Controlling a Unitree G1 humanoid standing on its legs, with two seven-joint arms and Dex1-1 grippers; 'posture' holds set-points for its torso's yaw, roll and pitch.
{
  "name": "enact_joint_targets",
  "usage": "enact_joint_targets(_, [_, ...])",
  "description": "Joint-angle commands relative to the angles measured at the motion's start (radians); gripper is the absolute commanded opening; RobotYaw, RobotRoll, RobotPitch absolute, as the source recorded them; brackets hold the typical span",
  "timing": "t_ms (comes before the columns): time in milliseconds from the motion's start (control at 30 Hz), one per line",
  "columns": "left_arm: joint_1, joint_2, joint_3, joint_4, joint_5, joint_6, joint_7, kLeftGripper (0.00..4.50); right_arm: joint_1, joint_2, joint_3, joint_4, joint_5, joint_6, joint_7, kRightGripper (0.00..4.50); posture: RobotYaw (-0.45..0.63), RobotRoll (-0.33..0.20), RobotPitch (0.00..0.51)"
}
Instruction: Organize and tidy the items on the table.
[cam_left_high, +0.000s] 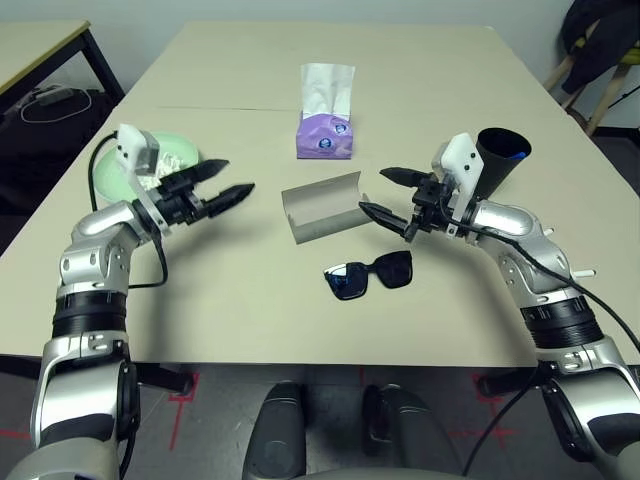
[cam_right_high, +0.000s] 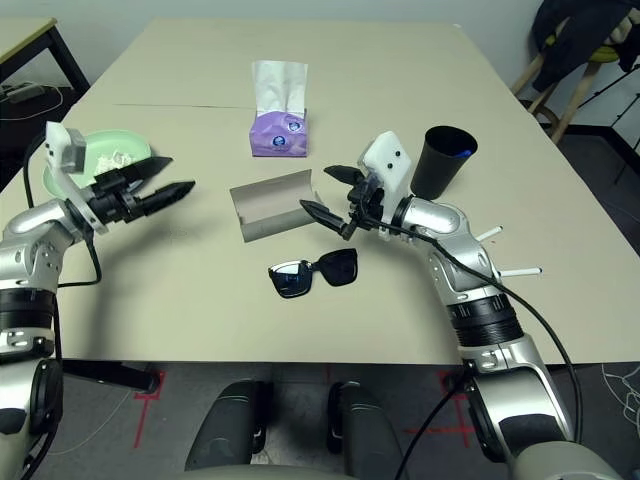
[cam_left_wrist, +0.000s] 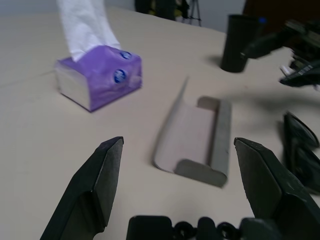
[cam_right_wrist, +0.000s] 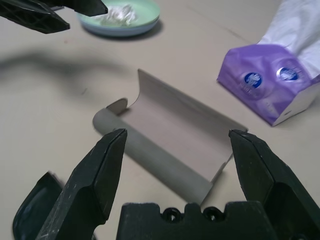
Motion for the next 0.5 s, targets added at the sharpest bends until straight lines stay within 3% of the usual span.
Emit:
enact_joint_targets(33, [0.049, 0.018, -0.039, -0.098, -0.01, -0.017, -0.061, 4.48, -0.007, -0.054, 0.019, -0.101, 0.018, 0.103, 0.041, 4.5, 0.2, 0.0, 0.167])
enact_joint_targets(500, [0.163, 0.004, -0.149, -0.187, -0.01, -0.205, -0.234, 4.48, -0.118, -0.237, 0.262, -0.351, -0.124, 0.271, 0.171, 4.5, 0.19, 0.0, 0.196])
